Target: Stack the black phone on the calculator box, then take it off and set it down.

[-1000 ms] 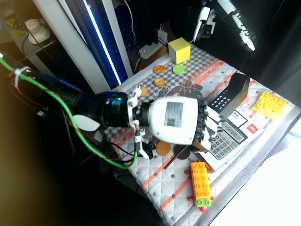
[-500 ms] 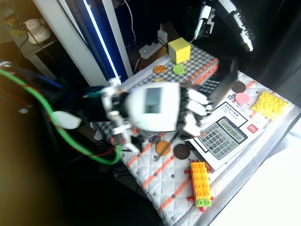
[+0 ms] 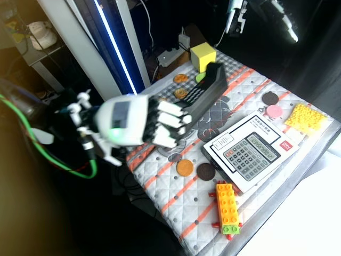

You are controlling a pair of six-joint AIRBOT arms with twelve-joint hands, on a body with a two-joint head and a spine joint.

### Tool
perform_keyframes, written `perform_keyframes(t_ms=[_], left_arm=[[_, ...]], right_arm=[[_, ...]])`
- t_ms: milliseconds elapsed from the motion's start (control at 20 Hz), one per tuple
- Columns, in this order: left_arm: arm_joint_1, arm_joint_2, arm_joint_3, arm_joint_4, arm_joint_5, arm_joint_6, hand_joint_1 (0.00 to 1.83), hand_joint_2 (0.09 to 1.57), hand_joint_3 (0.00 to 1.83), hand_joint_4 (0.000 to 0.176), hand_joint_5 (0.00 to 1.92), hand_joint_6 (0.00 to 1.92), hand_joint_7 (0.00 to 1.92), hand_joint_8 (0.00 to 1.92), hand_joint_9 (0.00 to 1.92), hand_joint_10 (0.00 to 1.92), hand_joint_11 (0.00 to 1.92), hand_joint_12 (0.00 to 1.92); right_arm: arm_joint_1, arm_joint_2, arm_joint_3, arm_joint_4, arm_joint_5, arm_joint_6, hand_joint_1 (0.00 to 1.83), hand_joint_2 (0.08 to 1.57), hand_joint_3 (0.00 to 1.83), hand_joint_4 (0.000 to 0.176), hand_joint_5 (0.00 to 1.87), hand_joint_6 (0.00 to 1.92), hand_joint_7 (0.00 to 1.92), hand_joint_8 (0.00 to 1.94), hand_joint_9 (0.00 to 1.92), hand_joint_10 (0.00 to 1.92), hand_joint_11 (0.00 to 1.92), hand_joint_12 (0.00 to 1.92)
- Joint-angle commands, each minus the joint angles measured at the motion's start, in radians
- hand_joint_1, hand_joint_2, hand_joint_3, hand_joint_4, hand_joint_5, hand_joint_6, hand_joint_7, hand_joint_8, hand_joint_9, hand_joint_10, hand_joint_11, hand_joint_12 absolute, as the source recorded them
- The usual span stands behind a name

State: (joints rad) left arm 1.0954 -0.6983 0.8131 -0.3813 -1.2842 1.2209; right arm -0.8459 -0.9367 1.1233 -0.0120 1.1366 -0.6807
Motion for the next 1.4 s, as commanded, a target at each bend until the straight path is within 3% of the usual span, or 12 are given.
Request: perform_keyframes(t_ms=[0, 150, 300, 350, 400, 450, 550, 650, 850, 950, 1100, 1350], left_arm=[[0.002, 0.011, 0.002, -0.009, -0.148, -0.021, 0.83, 0.86, 0.01, 0.141, 0.03, 0.00, 0.05, 0.00, 0.00, 0.00, 0.00, 0.00], [0.012, 0.011, 0.002, -0.013, -0.162, -0.034, 0.80, 0.87, 0.01, 0.148, 0.03, 0.00, 0.05, 0.00, 0.00, 0.00, 0.00, 0.00], [0.012, 0.010, 0.002, -0.013, -0.181, -0.049, 0.76, 0.89, 0.02, 0.140, 0.03, 0.00, 0.05, 0.00, 0.00, 0.00, 0.02, 0.01], [0.013, 0.010, 0.002, -0.013, -0.187, -0.054, 0.76, 0.89, 0.02, 0.135, 0.02, 0.00, 0.04, 0.00, 0.00, 0.00, 0.01, 0.00], [0.014, 0.009, 0.001, -0.011, -0.191, -0.058, 0.76, 0.89, 0.02, 0.126, 0.02, 0.00, 0.04, 0.00, 0.00, 0.00, 0.03, 0.01], [0.015, 0.009, 0.001, -0.010, -0.194, -0.060, 0.76, 0.90, 0.02, 0.115, 0.01, 0.00, 0.04, 0.00, 0.01, 0.00, 0.05, 0.02], [0.015, 0.009, 0.001, -0.010, -0.196, -0.063, 0.77, 0.90, 0.01, 0.110, 0.02, 0.00, 0.05, 0.00, 0.02, 0.01, 0.05, 0.03], [0.016, 0.009, 0.001, -0.010, -0.196, -0.064, 0.76, 0.89, 0.01, 0.129, 0.02, 0.00, 0.04, 0.00, 0.00, 0.00, 0.01, 0.02], [0.017, 0.009, 0.002, -0.012, -0.203, -0.068, 0.80, 0.90, 0.01, 0.129, 0.02, 0.00, 0.02, 0.00, 0.00, 0.00, 0.02, 0.03], [0.019, 0.009, 0.002, -0.010, -0.223, -0.084, 0.80, 0.91, 0.00, 0.149, 0.01, 0.00, 0.03, 0.00, 0.00, 0.00, 0.01, 0.13], [0.042, 0.005, 0.012, -0.009, -0.283, -0.154, 0.73, 0.92, 0.00, 0.118, 0.00, 0.00, 0.08, 0.00, 0.06, 0.00, 0.00, 0.36], [0.089, -0.015, 0.031, 0.007, -0.414, -0.304, 0.49, 0.99, 0.03, 0.165, 0.02, 0.00, 0.12, 0.00, 0.12, 0.00, 0.00, 0.82]], right_arm=[[-0.013, 0.008, -0.002, 0.049, 0.152, 0.009, 1.30, 1.02, 0.00, 0.000, 1.13, 0.57, 1.33, 0.56, 1.51, 0.05, 1.11, 0.97], [-0.073, 0.007, -0.002, 0.091, 0.152, 0.009, 1.30, 1.01, 0.00, 0.000, 1.13, 0.58, 1.40, 0.38, 1.51, 0.01, 1.20, 0.70], [-0.097, 0.005, 0.001, 0.104, 0.135, 0.009, 1.29, 1.06, 0.00, 0.000, 1.09, 0.60, 1.18, 0.85, 1.43, 0.00, 0.99, 0.96], [-0.099, 0.003, 0.003, 0.104, 0.121, 0.009, 1.38, 1.05, 0.00, 0.000, 1.08, 0.55, 1.19, 0.68, 1.15, 0.87, 0.93, 0.95], [-0.103, 0.000, 0.007, 0.103, 0.105, 0.009, 1.38, 1.09, 0.01, 0.000, 0.90, 0.92, 1.14, 0.79, 0.96, 1.10, 0.71, 0.85], [-0.106, -0.002, 0.008, 0.103, 0.098, 0.009, 1.22, 1.09, 0.00, 0.000, 0.71, 0.35, 0.91, 0.30, 0.85, 0.51, 0.60, 0.78], [-0.110, -0.003, 0.009, 0.100, 0.094, 0.009, 1.11, 1.05, 0.00, 0.000, 0.62, 0.02, 0.77, 0.02, 0.83, 0.06, 0.56, 0.65], [-0.110, -0.003, 0.008, 0.091, 0.093, 0.011, 0.88, 0.95, 0.00, 0.088, 0.30, 0.00, 0.36, 0.00, 0.49, 0.00, 0.32, 0.50], [-0.110, 0.010, 0.001, 0.081, 0.108, 0.023, 0.68, 0.86, 0.00, 0.174, 0.01, 0.00, 0.04, 0.00, 0.07, 0.00, 0.01, 0.07], [-0.113, 0.025, -0.019, 0.081, 0.158, 0.027, 0.71, 0.85, 0.00, 0.176, 0.00, 0.00, 0.02, 0.00, 0.03, 0.00, 0.00, 0.00], [-0.137, 0.044, -0.046, 0.095, 0.268, 0.027, 0.60, 0.83, 0.00, 0.138, 0.00, 0.00, 0.05, 0.00, 0.09, 0.01, 0.07, 0.03], [-0.220, 0.066, -0.077, 0.166, 0.428, 0.026, 0.66, 0.86, 0.00, 0.137, 0.06, 0.01, 0.13, 0.01, 0.15, 0.01, 0.10, 0.04]])
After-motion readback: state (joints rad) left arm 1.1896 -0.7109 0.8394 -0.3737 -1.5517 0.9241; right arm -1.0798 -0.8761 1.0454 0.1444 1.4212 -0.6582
